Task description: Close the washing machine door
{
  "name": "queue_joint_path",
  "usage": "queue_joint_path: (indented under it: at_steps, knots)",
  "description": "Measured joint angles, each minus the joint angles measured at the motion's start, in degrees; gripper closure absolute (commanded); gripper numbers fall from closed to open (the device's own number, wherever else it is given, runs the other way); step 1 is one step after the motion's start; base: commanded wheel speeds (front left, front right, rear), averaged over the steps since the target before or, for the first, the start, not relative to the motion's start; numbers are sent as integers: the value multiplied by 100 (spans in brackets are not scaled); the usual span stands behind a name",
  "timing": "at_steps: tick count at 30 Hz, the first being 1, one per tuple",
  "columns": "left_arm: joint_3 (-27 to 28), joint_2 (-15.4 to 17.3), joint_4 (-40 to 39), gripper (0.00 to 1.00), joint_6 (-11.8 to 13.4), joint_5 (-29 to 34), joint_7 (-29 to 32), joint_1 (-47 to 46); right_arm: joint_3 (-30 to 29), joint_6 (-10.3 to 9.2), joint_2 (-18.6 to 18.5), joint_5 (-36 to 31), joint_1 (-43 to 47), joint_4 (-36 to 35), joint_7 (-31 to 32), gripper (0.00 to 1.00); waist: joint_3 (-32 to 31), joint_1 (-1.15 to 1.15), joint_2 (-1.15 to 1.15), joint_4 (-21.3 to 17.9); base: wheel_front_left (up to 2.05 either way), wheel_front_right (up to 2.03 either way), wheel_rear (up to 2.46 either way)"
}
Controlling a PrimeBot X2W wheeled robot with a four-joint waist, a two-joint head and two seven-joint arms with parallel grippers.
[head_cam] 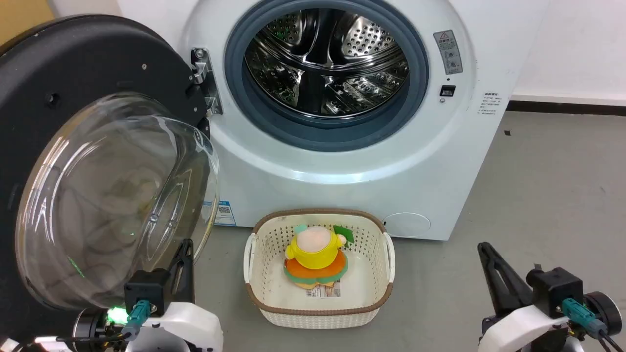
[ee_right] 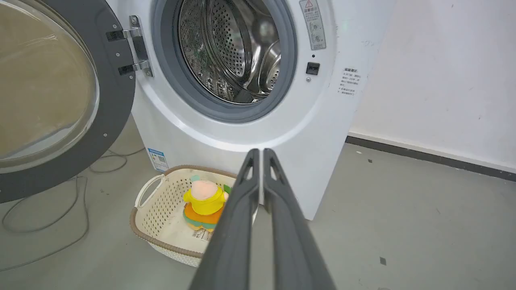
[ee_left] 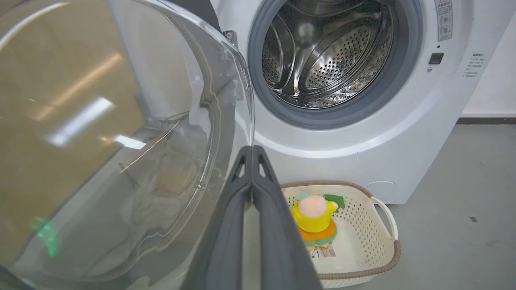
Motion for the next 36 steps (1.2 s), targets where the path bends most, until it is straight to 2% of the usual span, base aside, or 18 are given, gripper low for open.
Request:
queue_joint_path:
  at_steps: [1, 17, 36]
  knots:
    - [-4, 0, 1, 0, 2, 0, 0, 0, -2, 0, -1, 2, 1, 1, -1, 0, 0, 0, 0, 0, 0, 0, 0]
    - [-88, 0, 23, 0, 43, -9, -104, 0, 20, 0, -2, 112, 3, 37, -94, 0, -4, 0, 0, 27, 0, 0, 0]
    - [-185, 1, 29, 0, 136, -62, -347, 12, 122, 0, -22, 361, 83, 108, -336, 0, -86, 0, 0, 528, 0, 0, 0]
